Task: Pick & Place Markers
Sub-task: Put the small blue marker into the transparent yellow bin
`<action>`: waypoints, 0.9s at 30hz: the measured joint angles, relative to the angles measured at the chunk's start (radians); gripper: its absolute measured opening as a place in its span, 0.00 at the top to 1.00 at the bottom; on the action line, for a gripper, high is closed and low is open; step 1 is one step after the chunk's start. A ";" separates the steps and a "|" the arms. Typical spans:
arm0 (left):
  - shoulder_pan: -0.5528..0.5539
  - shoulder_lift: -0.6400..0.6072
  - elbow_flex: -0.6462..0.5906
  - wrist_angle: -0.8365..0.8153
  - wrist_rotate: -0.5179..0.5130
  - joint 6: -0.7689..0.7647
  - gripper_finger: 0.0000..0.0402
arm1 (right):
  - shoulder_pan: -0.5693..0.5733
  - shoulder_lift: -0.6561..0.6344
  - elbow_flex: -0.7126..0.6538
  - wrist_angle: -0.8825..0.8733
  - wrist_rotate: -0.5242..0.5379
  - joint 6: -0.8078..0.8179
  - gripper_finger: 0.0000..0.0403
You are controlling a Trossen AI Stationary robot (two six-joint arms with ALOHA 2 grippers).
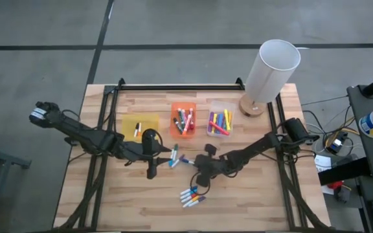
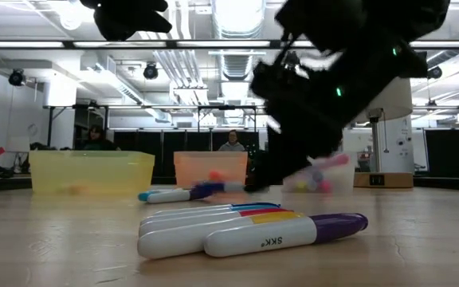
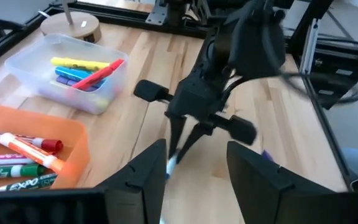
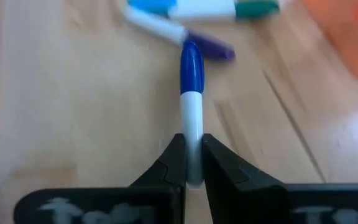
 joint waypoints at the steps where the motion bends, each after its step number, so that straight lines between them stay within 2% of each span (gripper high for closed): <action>1: 0.000 0.000 0.000 0.000 0.000 0.012 0.59 | 0.004 -0.013 0.004 0.006 0.000 -0.007 0.94; 12: 0.000 0.000 -0.001 0.000 0.000 0.186 0.59 | 0.042 -0.091 0.076 0.022 0.016 -0.101 0.94; 23: -0.001 0.000 -0.001 0.000 0.025 0.196 0.59 | 0.039 -0.091 0.210 0.018 0.027 -0.273 0.94; 27: -0.001 0.000 -0.001 0.000 0.031 0.196 0.59 | 0.034 -0.091 0.250 -0.011 0.067 -0.309 0.94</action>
